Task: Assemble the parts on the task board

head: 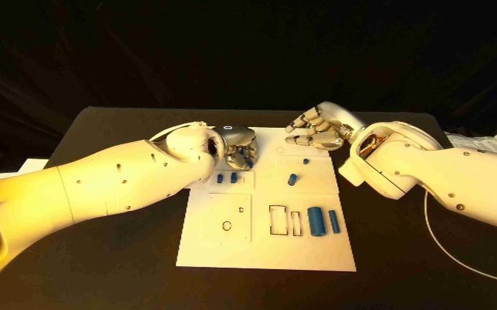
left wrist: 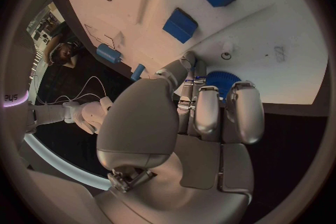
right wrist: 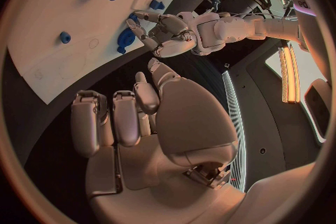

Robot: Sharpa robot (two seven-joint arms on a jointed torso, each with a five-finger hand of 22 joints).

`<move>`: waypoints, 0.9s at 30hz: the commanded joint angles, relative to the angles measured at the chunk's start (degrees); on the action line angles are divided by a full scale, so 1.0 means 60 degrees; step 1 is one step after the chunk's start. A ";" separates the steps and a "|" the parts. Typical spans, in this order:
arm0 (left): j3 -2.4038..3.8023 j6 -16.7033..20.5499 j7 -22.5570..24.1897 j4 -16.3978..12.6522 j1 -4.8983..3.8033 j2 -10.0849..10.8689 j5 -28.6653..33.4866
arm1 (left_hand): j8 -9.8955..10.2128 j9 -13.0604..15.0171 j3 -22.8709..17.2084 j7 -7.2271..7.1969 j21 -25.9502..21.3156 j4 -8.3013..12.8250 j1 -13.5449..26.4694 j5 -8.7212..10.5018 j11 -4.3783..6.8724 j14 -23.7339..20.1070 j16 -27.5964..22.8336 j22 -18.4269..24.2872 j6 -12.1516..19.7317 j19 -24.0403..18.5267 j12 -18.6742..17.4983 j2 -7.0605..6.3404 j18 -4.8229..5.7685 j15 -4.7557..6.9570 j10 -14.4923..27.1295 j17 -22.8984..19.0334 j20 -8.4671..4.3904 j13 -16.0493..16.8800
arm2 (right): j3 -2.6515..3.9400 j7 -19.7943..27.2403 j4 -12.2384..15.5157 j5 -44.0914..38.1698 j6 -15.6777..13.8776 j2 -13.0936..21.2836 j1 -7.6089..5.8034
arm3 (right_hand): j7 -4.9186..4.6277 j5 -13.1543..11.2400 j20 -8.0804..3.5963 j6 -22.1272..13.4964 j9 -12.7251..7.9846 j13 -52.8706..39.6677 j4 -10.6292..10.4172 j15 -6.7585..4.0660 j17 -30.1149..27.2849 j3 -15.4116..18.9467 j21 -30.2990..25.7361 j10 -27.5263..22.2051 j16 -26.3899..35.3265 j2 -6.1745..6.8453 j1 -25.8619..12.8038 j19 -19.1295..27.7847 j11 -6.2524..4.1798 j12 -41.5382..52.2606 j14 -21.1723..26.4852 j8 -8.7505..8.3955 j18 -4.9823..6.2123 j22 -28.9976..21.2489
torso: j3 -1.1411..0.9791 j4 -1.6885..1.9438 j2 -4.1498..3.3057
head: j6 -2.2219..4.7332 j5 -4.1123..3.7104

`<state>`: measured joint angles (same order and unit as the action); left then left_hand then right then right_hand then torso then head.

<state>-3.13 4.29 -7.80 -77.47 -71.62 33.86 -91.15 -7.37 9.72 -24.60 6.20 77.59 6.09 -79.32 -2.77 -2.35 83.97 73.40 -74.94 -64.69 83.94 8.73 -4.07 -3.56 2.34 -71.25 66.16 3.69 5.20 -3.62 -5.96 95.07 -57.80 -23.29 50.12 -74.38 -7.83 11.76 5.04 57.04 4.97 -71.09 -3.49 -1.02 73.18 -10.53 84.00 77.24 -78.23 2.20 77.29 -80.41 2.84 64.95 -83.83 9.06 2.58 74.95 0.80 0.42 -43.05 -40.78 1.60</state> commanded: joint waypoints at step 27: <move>0.0454 0.0354 -0.0156 -0.1053 0.0014 0.1664 0.1433 | 0.0141 -0.0065 -0.0215 0.0153 0.0029 0.0062 0.0085 0.0008 -0.0137 0.0353 0.0058 -0.0700 0.0002 0.0219 -0.0239 -0.0080 0.0085 -0.0119 0.0010 -0.0045 0.0062 -0.0044 | 0.0001 0.0092 -0.0040 -0.0037 0.0043 0.0006 0.0006 | -0.0015 0.0027 -0.0001 -0.0060 -0.0009 0.0003 0.0003 -0.0057 -0.0008 0.0005 -0.0044 -0.0036 0.0024 -0.0033 -0.0075 0.0063 -0.0004 -0.0053 -0.0450 0.0041 0.0120 0.0059 | 0.0011 0.0010 0.0006 | 0.0059 0.0045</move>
<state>-0.41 7.55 -8.53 -83.85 -71.55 43.96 -84.10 -6.69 9.31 -25.62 6.84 77.59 6.48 -79.25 -2.77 -2.86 83.97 73.40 -74.92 -64.46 83.94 7.64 -4.13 -3.57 1.93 -71.15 65.96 3.69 5.00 -3.62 -5.89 94.81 -57.79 -23.29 50.21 -74.37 -7.83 11.76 5.04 57.04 4.98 -71.09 -3.49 -1.02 73.18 -10.53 84.00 77.24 -78.23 2.20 77.29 -80.41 2.84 64.95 -83.83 9.06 2.58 74.93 0.83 0.56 -42.99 -40.44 1.79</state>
